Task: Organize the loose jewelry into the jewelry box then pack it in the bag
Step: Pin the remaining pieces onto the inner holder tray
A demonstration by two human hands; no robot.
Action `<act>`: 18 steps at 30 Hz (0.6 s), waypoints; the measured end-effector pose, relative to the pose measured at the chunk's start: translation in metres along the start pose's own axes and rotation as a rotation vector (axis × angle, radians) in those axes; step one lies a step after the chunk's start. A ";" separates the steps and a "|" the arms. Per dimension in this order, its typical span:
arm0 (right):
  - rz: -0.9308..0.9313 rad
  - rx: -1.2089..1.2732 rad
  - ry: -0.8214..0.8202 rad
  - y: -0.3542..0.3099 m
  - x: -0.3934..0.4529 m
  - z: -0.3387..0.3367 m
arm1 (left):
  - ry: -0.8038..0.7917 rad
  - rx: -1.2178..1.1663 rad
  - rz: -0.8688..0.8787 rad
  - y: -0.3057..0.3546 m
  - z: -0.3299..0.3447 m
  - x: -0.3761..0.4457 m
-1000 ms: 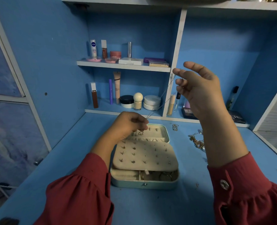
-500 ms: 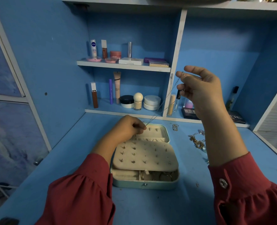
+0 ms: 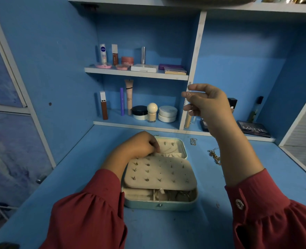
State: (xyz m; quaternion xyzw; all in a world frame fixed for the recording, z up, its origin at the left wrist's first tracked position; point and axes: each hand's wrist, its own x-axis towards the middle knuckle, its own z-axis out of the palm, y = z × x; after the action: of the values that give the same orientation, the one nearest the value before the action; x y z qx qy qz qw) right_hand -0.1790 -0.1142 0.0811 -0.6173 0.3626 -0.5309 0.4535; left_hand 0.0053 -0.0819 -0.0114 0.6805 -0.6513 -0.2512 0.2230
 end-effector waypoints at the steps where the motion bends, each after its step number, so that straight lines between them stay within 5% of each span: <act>1: 0.010 -0.027 -0.013 0.002 0.000 0.002 | -0.008 -0.014 -0.005 0.001 -0.001 -0.001; 6: 0.069 -0.136 -0.103 0.009 -0.002 0.013 | 0.020 -0.169 0.000 0.000 -0.005 -0.003; 12: 0.077 -0.069 -0.334 0.015 -0.009 0.029 | 0.161 -0.778 0.224 0.014 -0.009 -0.012; 18: 0.056 -0.138 -0.228 0.043 -0.001 0.034 | 0.420 -0.760 0.175 0.007 -0.010 -0.007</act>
State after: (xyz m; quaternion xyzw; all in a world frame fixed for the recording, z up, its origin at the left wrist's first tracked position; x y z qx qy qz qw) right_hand -0.1443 -0.1216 0.0397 -0.6929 0.3615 -0.4183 0.4629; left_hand 0.0057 -0.0753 0.0012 0.5287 -0.5083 -0.3095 0.6053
